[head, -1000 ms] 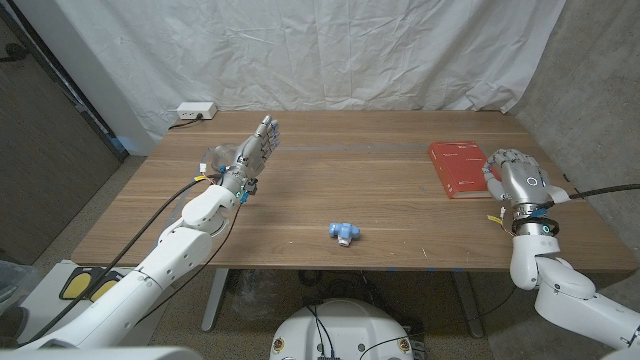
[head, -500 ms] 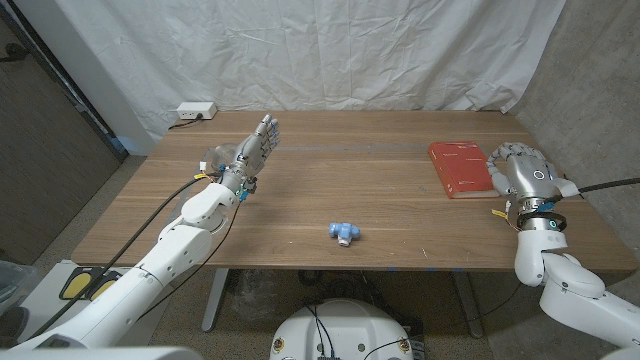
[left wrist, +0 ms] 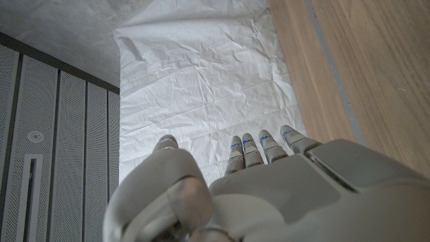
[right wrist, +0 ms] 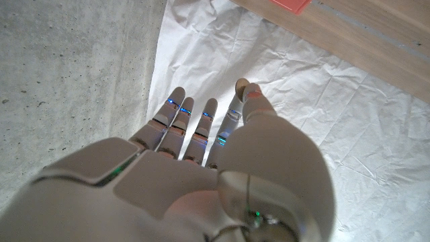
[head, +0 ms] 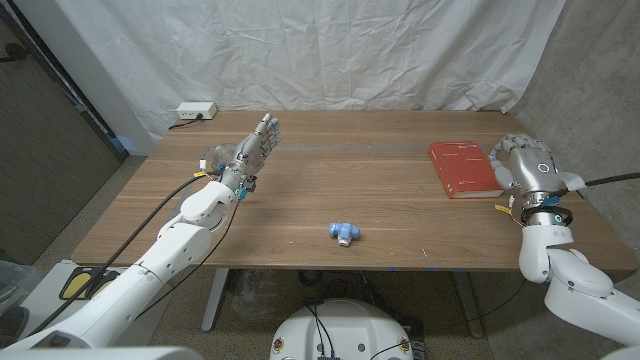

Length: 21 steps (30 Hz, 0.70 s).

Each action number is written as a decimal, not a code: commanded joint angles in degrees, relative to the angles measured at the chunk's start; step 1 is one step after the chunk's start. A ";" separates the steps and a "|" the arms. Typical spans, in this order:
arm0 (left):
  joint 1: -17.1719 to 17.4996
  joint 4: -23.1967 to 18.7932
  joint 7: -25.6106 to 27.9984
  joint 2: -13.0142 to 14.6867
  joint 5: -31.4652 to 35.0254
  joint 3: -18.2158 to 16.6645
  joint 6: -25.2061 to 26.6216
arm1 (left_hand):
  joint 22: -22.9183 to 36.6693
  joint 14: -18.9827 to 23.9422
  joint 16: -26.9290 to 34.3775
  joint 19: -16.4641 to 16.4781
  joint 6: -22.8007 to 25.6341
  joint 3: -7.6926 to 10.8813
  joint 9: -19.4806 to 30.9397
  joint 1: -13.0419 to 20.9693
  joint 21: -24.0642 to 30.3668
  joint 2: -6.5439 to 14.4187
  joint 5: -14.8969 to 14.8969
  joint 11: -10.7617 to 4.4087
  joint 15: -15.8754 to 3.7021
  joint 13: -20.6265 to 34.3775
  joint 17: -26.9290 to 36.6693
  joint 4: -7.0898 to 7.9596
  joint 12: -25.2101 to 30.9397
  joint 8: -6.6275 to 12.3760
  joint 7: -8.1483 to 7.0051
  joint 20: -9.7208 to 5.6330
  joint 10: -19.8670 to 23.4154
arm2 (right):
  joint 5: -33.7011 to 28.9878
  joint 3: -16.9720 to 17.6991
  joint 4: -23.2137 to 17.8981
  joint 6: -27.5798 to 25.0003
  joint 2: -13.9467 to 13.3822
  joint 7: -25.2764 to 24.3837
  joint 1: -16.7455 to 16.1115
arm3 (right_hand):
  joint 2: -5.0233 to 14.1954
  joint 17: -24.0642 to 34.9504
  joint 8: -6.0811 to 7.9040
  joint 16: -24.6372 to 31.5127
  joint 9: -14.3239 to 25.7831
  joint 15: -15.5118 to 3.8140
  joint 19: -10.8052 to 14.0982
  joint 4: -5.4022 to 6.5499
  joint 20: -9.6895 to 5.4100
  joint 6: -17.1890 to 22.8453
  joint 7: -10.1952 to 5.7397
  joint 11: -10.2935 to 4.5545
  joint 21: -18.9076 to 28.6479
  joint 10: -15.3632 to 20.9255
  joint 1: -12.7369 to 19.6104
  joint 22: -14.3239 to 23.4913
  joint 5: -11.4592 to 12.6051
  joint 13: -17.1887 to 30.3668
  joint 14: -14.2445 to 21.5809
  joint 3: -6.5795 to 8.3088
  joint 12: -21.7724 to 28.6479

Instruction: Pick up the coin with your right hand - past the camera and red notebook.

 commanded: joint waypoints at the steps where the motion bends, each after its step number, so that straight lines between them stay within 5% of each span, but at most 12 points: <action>1: -0.03 -0.53 0.13 0.39 -0.10 -0.34 0.38 | 0.18 -0.49 -0.13 -0.42 0.33 -0.34 0.09 0.45 -0.14 0.36 -0.14 0.05 -0.15 0.10 0.23 0.11 0.09 -0.06 -0.01 -1.23 -0.16 | -0.88 4.34 -2.91 0.02 0.23 2.33 -1.70 | 0.35 0.10 0.54 -0.13 0.53 -5.75 -0.39 0.32 -2.79 5.35 -4.18 -0.07 0.56 0.70 -0.53 0.06 0.59 0.03 -0.04 0.08 -0.05; 21: 1.31 0.21 -0.24 -0.26 -0.48 -0.52 -1.39 | 0.17 -0.49 -0.11 -0.45 0.34 -0.47 0.10 0.61 -0.13 0.44 -0.17 0.00 -0.13 0.11 0.23 0.05 0.06 -0.06 0.05 -1.25 -0.27 | -3.83 9.56 -4.88 2.25 1.27 5.67 -3.23 | 0.22 -0.21 0.62 -0.10 -0.08 -6.11 -0.31 0.11 -2.85 5.79 -4.25 -0.31 0.94 1.12 -0.50 -0.08 0.73 -0.20 0.31 0.14 -0.29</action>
